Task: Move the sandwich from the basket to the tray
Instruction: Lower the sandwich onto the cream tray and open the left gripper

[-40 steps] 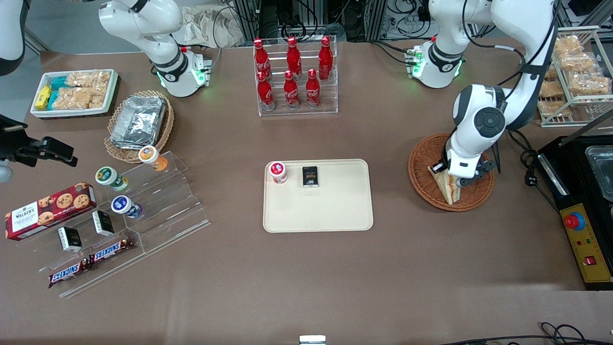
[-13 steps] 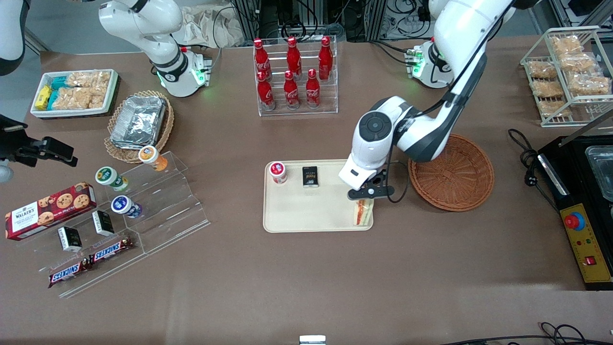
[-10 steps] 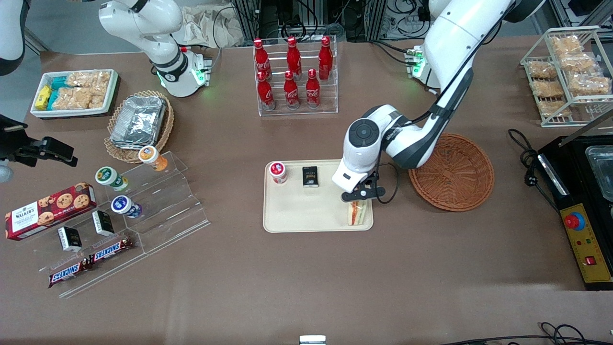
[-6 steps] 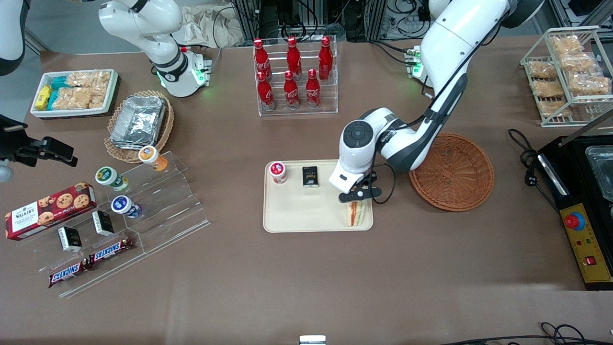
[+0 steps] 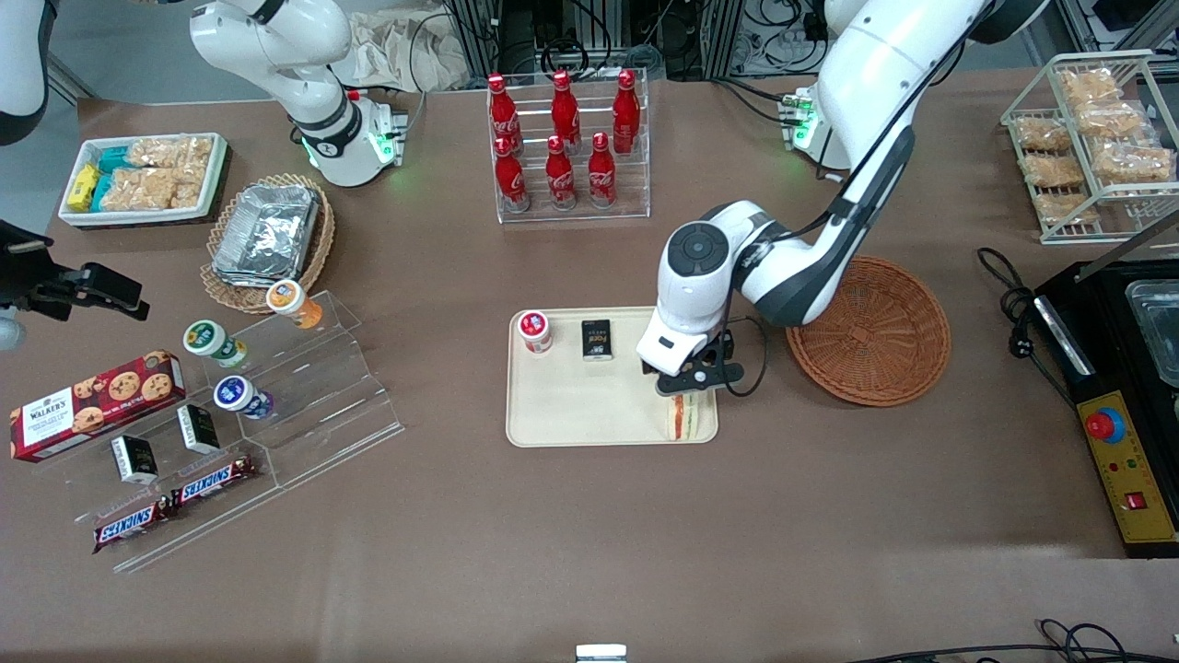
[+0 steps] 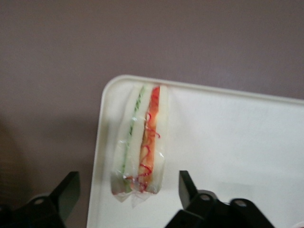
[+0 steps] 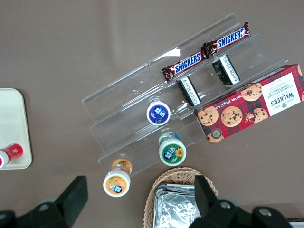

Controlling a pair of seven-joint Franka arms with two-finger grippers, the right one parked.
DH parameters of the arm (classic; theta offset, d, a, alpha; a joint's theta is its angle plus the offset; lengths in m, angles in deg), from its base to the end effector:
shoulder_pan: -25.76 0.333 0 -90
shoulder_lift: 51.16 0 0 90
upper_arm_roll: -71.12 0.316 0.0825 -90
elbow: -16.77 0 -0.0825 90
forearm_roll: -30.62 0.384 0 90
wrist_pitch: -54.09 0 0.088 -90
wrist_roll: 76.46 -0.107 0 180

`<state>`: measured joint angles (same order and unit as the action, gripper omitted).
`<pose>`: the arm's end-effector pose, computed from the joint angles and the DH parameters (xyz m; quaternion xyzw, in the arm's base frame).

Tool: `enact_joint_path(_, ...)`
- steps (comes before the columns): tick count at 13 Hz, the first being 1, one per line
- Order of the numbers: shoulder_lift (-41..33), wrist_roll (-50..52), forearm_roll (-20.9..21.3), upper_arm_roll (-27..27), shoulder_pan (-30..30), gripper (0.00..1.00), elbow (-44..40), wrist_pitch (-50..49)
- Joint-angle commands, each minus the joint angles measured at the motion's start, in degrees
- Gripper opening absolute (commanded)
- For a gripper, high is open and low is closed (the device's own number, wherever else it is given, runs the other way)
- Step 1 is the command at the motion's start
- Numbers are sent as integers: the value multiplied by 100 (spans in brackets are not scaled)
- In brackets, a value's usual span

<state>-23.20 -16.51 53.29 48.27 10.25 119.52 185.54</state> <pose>0.5343 -0.3837 0.3016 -0.9940 -0.0846 -0.0674 0.0150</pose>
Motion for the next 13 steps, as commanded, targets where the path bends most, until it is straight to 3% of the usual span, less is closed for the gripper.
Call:
enact_joint_path(1, -606, 113, -140, -9, 240, 100, -210, -706)
enact_joint_path(3, -1019, -218, -621, -27, 608, 100, -474, -1243)
enact_joint_path(5, -1519, -1244, -1394, 87, 960, 100, -659, -1840)
enact_joint_path(7, -2038, -2307, -1888, 664, 1023, 100, -686, -2525)
enact_joint_path(13, -3181, -5349, -2302, 2528, 804, 100, -423, -3652)
